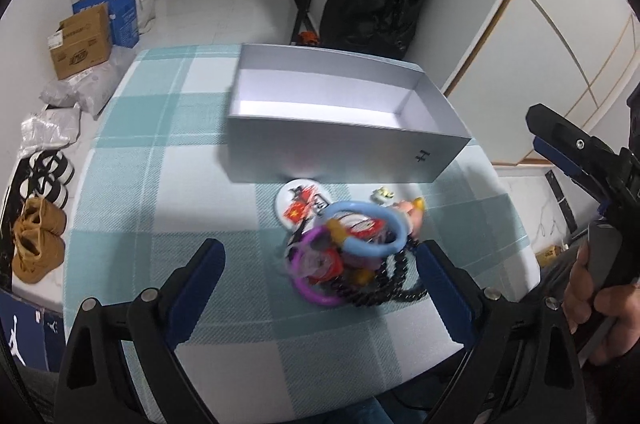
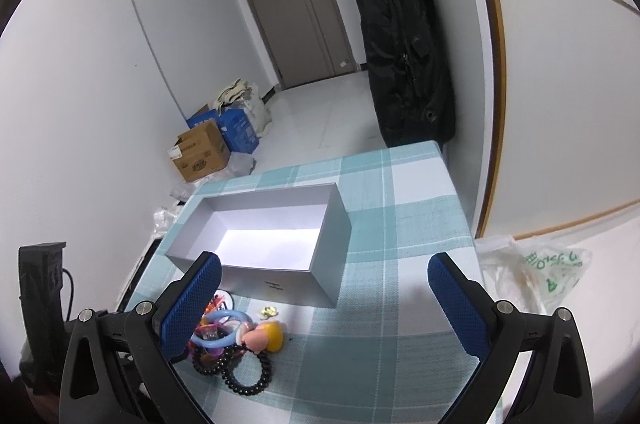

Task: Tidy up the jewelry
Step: 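Move both tools down toward the jewelry pile beside the white box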

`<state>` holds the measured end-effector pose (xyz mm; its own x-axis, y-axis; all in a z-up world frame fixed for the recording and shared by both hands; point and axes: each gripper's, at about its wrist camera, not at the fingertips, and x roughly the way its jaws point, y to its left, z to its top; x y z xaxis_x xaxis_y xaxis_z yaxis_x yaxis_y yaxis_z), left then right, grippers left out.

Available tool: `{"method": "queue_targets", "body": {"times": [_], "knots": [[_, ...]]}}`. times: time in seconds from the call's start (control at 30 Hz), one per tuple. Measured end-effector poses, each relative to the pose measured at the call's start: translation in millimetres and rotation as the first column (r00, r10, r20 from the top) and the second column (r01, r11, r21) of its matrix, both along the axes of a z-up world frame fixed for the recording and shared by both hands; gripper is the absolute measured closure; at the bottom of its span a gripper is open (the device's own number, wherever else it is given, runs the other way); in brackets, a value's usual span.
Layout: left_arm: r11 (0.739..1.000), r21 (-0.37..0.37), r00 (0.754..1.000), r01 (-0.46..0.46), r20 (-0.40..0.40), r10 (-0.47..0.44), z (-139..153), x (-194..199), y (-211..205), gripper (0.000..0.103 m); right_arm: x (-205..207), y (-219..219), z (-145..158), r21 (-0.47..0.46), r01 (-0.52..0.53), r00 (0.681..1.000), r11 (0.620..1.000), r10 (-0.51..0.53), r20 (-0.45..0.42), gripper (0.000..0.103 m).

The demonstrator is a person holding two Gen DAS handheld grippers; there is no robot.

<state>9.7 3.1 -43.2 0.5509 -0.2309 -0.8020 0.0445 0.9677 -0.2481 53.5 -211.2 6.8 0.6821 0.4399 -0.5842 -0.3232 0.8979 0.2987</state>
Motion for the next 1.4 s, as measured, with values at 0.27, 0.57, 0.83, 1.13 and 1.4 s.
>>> {"method": "queue_targets", "body": {"times": [0.27, 0.57, 0.83, 1.13, 1.4], "knots": [[0.991, 0.105, 0.997, 0.078, -0.022, -0.076, -6.9, 16.6, -22.2, 0.009, 2.1, -7.7, 0.8, 0.026, 0.005, 1.000, 1.000, -0.005, -0.001, 0.000], [0.990, 0.089, 0.992, 0.114, -0.066, -0.108, -13.2, 17.8, -19.6, 0.044, 2.9, -19.0, 3.9, 0.076, 0.028, 0.999, 0.997, -0.026, -0.019, 0.000], [0.995, 0.019, 0.993, 0.102, -0.060, -0.101, -7.3, 18.8, -10.4, 0.053, 1.7, -19.3, 4.7, 0.082, 0.025, 1.000, 0.996, -0.024, -0.016, 0.000], [0.995, -0.011, 0.995, 0.097, 0.001, -0.097, 5.9, 18.4, -10.3, 0.061, 0.1, -17.7, 3.4, 0.069, 0.019, 1.000, 0.997, -0.018, -0.014, 0.000], [0.995, -0.073, 0.997, 0.073, -0.007, -0.074, 4.4, 23.1, 2.8, 0.062, -3.7, -11.9, 2.2, 0.037, 0.012, 1.000, 0.999, -0.012, -0.007, 0.000]]}}
